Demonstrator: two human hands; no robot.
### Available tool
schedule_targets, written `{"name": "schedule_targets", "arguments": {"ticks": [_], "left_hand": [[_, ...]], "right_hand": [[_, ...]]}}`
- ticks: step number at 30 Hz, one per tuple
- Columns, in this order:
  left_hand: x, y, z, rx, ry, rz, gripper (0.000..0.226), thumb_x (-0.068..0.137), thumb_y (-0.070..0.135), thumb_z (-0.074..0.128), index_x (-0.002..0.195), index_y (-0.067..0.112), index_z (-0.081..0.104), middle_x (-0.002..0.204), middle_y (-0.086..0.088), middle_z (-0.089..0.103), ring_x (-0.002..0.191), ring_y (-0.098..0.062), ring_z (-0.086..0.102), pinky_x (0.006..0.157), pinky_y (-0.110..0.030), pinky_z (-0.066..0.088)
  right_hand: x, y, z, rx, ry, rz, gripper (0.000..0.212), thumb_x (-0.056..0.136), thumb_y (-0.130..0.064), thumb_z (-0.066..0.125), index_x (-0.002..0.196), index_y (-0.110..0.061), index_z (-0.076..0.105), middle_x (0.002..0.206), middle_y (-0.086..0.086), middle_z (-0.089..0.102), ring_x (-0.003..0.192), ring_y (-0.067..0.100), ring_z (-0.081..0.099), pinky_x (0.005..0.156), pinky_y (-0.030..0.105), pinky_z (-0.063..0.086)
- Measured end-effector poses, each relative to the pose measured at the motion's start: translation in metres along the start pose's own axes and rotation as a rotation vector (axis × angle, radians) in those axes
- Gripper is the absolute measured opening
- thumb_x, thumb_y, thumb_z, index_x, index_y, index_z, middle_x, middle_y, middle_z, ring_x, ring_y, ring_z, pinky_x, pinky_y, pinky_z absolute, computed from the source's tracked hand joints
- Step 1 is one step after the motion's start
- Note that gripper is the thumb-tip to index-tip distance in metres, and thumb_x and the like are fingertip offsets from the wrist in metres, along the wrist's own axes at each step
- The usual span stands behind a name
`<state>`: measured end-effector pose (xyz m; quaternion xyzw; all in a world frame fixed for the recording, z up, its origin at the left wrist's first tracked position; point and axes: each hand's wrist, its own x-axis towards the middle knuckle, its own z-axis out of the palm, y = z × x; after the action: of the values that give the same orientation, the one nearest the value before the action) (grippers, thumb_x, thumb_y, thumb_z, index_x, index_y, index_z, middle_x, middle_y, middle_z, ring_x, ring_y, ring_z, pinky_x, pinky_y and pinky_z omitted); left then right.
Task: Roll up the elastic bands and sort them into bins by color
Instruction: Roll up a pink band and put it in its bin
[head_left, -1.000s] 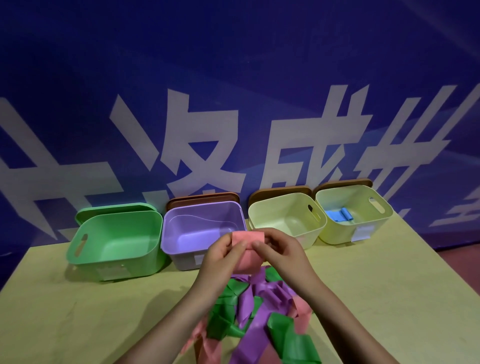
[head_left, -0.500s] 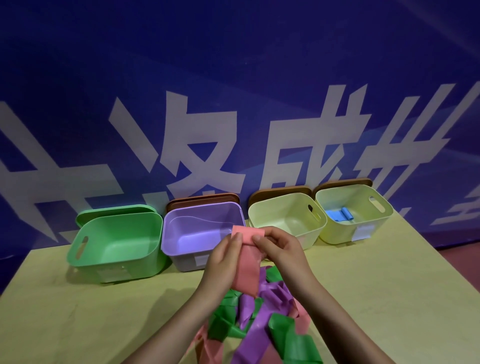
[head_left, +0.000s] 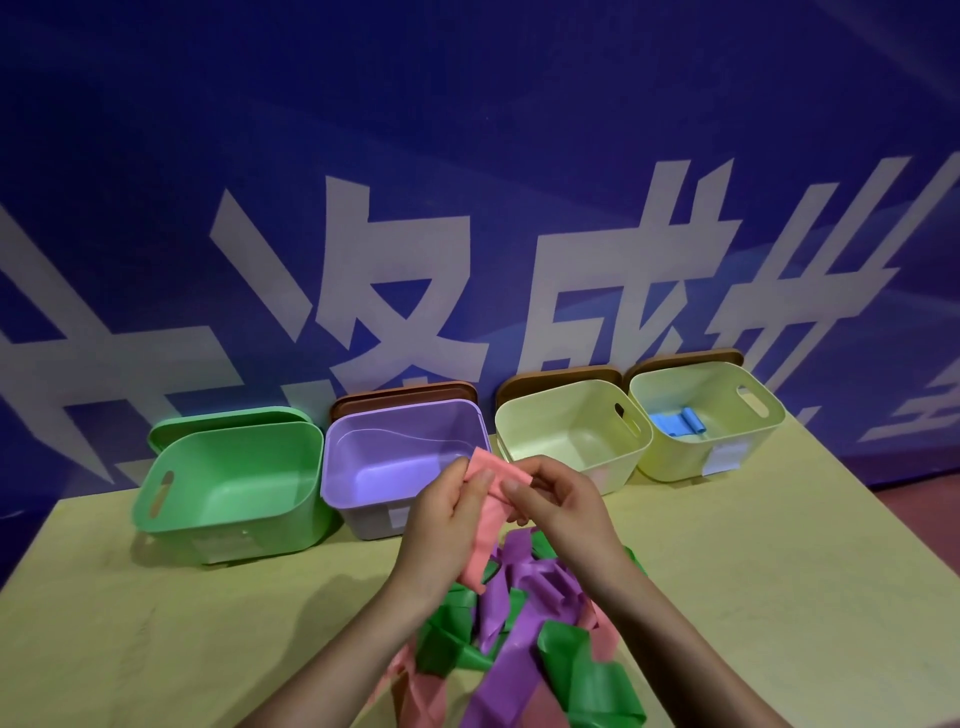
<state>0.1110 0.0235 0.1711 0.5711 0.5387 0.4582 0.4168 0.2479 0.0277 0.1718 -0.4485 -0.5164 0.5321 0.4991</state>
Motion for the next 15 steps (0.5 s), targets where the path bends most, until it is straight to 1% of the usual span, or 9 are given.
{"name": "schedule_targets", "arguments": {"ticks": [2,4,5,7,9,10,12,15], "left_hand": [[0.000,0.001,-0.002,0.021,-0.002,0.016,0.025,0.097,0.018,0.050,0.080,-0.001,0.053,0.067,-0.005,0.052,0.057,-0.005,0.043,0.057,-0.024,0.037],[-0.001,0.002,-0.002,-0.054,0.000,-0.037,0.022,0.097,0.019,0.051,0.086,0.001,0.059,0.070,-0.005,0.058,0.061,-0.007,0.049,0.060,-0.026,0.041],[-0.001,0.004,-0.003,-0.134,0.000,-0.100,0.020,0.097,0.021,0.051,0.088,0.006,0.063,0.072,-0.004,0.062,0.064,-0.010,0.054,0.061,-0.029,0.045],[-0.001,0.007,-0.002,-0.293,-0.018,-0.301,0.020,0.095,0.031,0.053,0.090,0.020,0.069,0.072,0.003,0.068,0.066,-0.013,0.062,0.058,-0.032,0.050],[-0.002,0.011,0.000,-0.373,-0.029,-0.440,0.028,0.092,0.043,0.053,0.088,0.021,0.071,0.073,0.004,0.071,0.067,-0.014,0.065,0.059,-0.032,0.051],[-0.002,0.011,0.001,-0.388,-0.023,-0.465,0.033,0.090,0.048,0.053,0.086,0.020,0.071,0.072,0.003,0.072,0.066,-0.013,0.065,0.058,-0.030,0.051],[-0.002,0.012,0.002,-0.388,0.016,-0.469,0.037,0.089,0.052,0.051,0.083,0.021,0.071,0.070,0.002,0.071,0.061,-0.011,0.065,0.050,-0.026,0.048],[-0.003,0.011,0.003,-0.382,0.071,-0.452,0.038,0.089,0.053,0.050,0.089,0.021,0.071,0.076,-0.002,0.070,0.062,-0.012,0.064,0.049,-0.024,0.044]], "right_hand": [[-0.003,0.001,-0.001,-0.052,0.007,-0.052,0.007,0.087,0.000,0.063,0.085,-0.007,0.065,0.065,0.001,0.063,0.063,0.012,0.059,0.062,0.024,0.049],[-0.004,0.001,0.001,-0.089,0.017,-0.093,0.008,0.088,0.000,0.063,0.084,-0.007,0.066,0.065,0.002,0.062,0.064,0.012,0.058,0.062,0.024,0.049],[-0.004,0.000,0.003,-0.108,0.024,-0.107,0.010,0.088,0.000,0.063,0.084,-0.009,0.066,0.065,0.000,0.061,0.064,0.011,0.057,0.062,0.024,0.048],[-0.003,-0.002,0.005,-0.184,0.051,-0.150,0.016,0.088,-0.003,0.064,0.084,-0.018,0.069,0.065,-0.006,0.059,0.063,0.007,0.051,0.060,0.022,0.044],[0.000,-0.001,0.004,-0.294,0.098,-0.235,0.020,0.087,-0.007,0.065,0.089,-0.026,0.072,0.070,-0.012,0.062,0.063,0.004,0.050,0.062,0.019,0.041],[0.001,0.000,0.002,-0.368,0.118,-0.293,0.018,0.087,-0.012,0.065,0.094,-0.027,0.072,0.074,-0.012,0.063,0.066,0.006,0.052,0.063,0.018,0.042],[0.002,0.003,-0.003,-0.525,0.115,-0.412,0.020,0.087,-0.019,0.063,0.103,-0.025,0.073,0.079,-0.011,0.060,0.071,0.008,0.055,0.066,0.019,0.044],[0.002,0.007,-0.007,-0.686,0.042,-0.536,0.027,0.089,-0.020,0.060,0.114,-0.023,0.070,0.086,-0.004,0.059,0.077,0.009,0.058,0.069,0.024,0.047]]}}
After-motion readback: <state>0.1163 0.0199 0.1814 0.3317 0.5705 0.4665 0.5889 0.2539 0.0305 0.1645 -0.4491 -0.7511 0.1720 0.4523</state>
